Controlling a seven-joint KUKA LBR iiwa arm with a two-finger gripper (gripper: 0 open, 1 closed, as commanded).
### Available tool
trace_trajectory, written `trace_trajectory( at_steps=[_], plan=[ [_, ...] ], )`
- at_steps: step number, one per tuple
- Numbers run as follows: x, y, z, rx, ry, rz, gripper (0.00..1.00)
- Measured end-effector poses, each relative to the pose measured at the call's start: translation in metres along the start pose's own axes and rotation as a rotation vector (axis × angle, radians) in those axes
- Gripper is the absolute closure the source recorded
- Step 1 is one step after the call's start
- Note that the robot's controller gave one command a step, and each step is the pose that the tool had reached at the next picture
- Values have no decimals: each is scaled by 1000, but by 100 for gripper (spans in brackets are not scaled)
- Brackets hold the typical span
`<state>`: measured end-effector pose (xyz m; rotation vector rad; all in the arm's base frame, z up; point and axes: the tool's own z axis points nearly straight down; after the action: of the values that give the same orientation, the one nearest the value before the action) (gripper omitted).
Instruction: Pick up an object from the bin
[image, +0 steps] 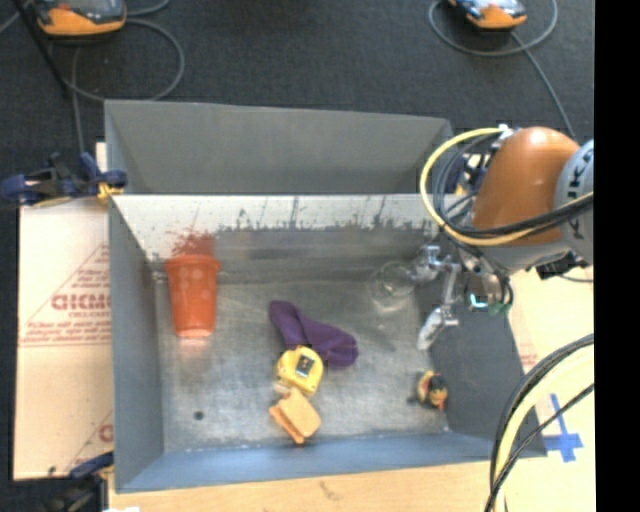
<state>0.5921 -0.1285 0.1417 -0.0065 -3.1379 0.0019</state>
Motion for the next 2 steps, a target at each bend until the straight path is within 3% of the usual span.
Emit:
trace_trajectory(
  at_steps=[1,2],
  plan=[
    [-2,0,-5,1,-8,-2,0],
    [5,22,-7,2,-6,-29,0]
  ],
)
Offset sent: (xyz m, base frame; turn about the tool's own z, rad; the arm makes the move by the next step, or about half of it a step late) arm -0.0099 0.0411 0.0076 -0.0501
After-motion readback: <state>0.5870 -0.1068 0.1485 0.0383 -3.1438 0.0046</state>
